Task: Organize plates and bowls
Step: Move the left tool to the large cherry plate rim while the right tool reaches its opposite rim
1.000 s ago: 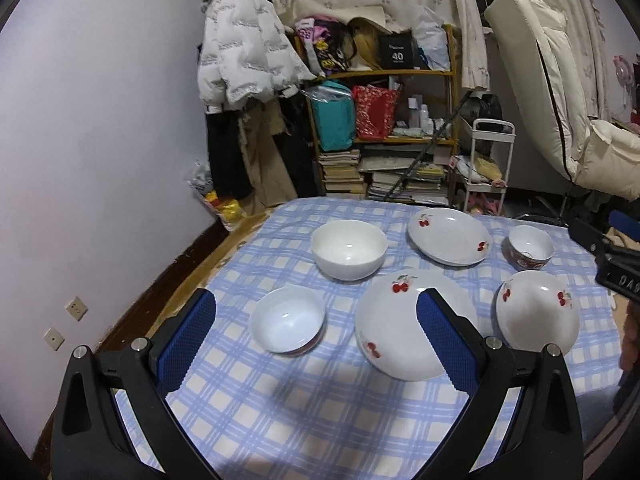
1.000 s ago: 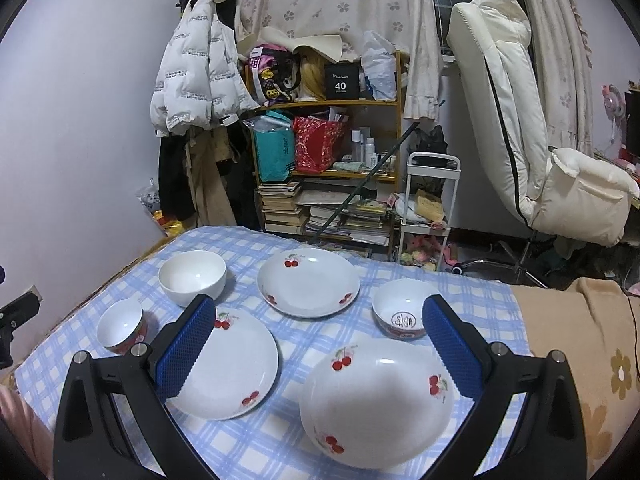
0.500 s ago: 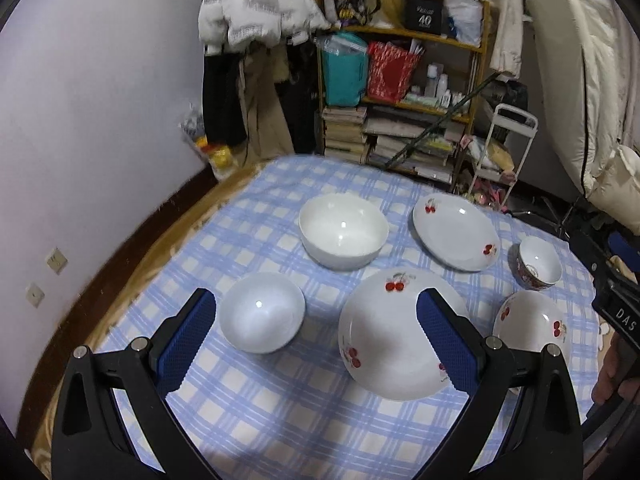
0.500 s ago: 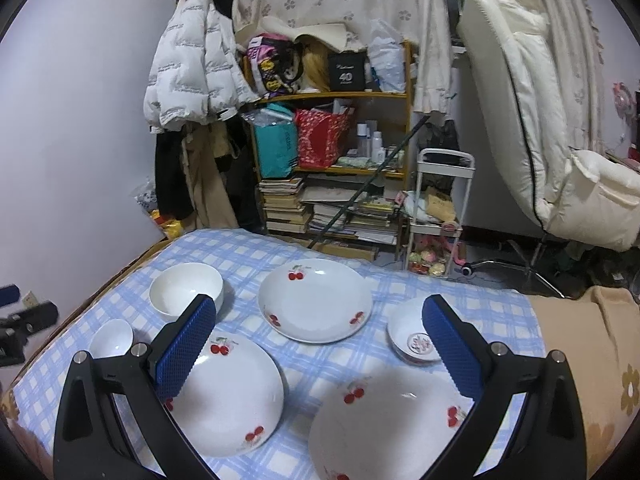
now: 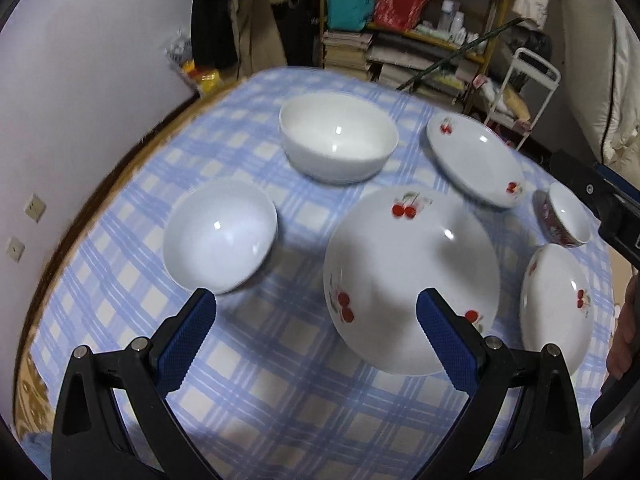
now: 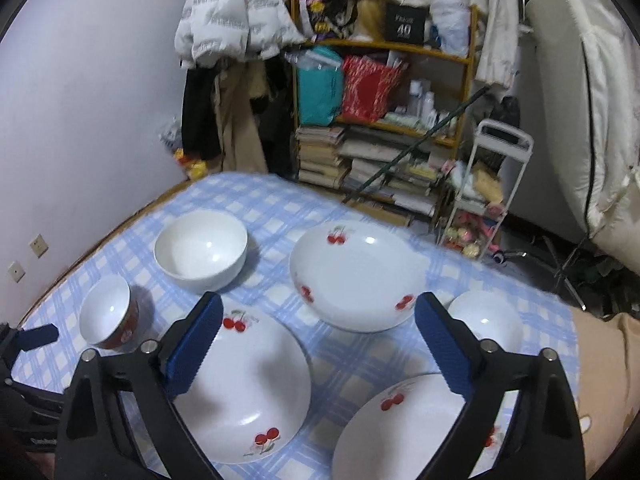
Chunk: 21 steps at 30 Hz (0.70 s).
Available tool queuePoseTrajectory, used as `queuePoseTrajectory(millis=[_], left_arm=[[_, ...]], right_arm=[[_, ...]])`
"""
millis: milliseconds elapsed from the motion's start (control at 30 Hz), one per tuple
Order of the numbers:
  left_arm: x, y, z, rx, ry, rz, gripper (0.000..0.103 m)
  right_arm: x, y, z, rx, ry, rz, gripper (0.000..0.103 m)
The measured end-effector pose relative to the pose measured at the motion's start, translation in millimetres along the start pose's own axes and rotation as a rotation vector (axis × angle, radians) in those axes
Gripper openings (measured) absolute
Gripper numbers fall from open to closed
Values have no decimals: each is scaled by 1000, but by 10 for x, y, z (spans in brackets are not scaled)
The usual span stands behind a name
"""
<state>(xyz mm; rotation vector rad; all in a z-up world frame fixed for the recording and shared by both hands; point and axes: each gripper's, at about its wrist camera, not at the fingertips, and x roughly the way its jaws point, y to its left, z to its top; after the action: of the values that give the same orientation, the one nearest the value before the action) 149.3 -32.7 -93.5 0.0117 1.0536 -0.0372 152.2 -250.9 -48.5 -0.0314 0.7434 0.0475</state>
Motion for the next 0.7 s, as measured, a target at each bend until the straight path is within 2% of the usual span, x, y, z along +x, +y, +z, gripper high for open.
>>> queuePoseTrajectory(millis=[133, 267, 433, 567, 667, 700], left_arm=[[243, -29, -20, -32, 70, -31, 99], [390, -104, -4, -10, 96, -33, 99], [524, -195, 5, 33, 116, -32, 99], [667, -219, 11, 46, 146, -36, 98], [759, -215, 17, 54, 160, -34, 91], [786, -213, 24, 59, 164, -35, 85]], right_arm=[[254, -15, -81, 23, 66, 38, 91], [499, -48, -172, 29, 135, 54, 86], [765, -80, -286, 34, 211, 71, 75], [955, -93, -370, 34, 262, 93, 72], [1055, -65, -400, 21, 288, 105, 69], [1066, -57, -408, 19, 294, 106, 66]])
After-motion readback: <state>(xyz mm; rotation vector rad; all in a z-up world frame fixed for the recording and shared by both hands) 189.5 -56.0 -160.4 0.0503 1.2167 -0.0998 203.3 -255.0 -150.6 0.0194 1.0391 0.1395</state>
